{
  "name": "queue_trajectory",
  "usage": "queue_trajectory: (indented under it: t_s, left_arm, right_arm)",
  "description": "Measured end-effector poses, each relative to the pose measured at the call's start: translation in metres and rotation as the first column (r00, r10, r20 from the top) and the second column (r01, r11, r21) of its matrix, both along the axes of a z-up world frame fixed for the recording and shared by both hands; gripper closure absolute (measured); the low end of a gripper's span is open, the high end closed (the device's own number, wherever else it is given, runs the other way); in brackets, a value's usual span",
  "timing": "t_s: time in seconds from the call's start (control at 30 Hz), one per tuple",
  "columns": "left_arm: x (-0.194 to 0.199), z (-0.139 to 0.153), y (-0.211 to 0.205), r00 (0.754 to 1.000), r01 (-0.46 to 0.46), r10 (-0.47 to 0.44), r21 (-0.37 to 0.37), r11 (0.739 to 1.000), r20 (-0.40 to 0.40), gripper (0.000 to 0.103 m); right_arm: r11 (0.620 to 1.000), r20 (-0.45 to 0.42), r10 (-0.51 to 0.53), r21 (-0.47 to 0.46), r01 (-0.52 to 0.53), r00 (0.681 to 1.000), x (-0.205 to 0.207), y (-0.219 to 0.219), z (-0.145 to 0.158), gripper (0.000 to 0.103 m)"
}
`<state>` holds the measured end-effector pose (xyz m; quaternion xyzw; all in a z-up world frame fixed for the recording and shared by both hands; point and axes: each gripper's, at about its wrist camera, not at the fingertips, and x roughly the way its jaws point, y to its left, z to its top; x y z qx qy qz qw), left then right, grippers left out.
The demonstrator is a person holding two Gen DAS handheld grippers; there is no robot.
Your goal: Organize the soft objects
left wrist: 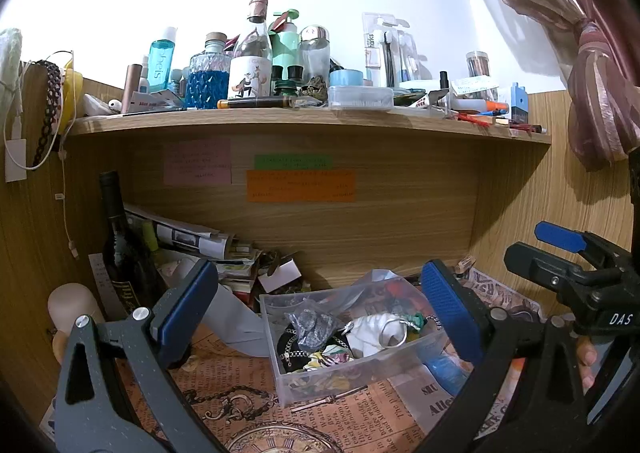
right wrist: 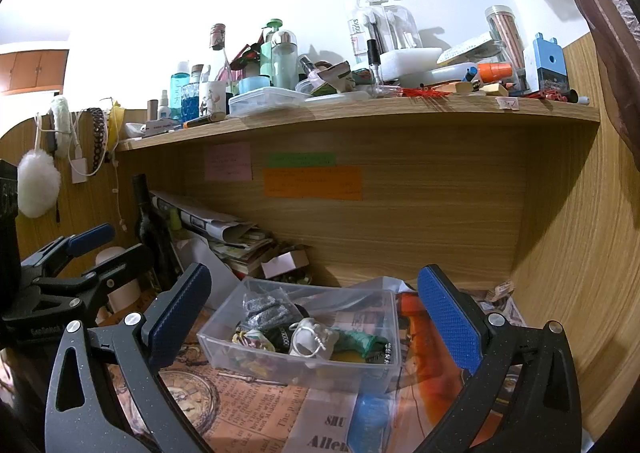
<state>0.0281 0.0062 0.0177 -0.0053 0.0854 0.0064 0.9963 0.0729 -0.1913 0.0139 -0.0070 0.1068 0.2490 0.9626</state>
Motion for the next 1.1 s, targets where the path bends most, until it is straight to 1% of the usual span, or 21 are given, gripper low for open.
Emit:
queue_trajectory:
  t_s: [0.57, 1.1]
  left_arm:
    - [0.0004, -0.0008, -0.0035, 1.0, 0.011, -0.011, -0.008, 1.0, -0.003, 0.0]
    - [0.0039, -0.0035, -0.0007, 0.999, 0.03, -0.03, -0.026, 0.999, -0.022, 0.0]
  right_arm:
    - [1.0, -0.008, 0.003, 0.002, -0.003, 1.0, 0.0008, 0.0002, 0.0, 0.0]
    - [1.0, -0.03, 0.003, -0.008, -0.003, 1.0, 0.0057, 0.008, -0.0066, 0.0]
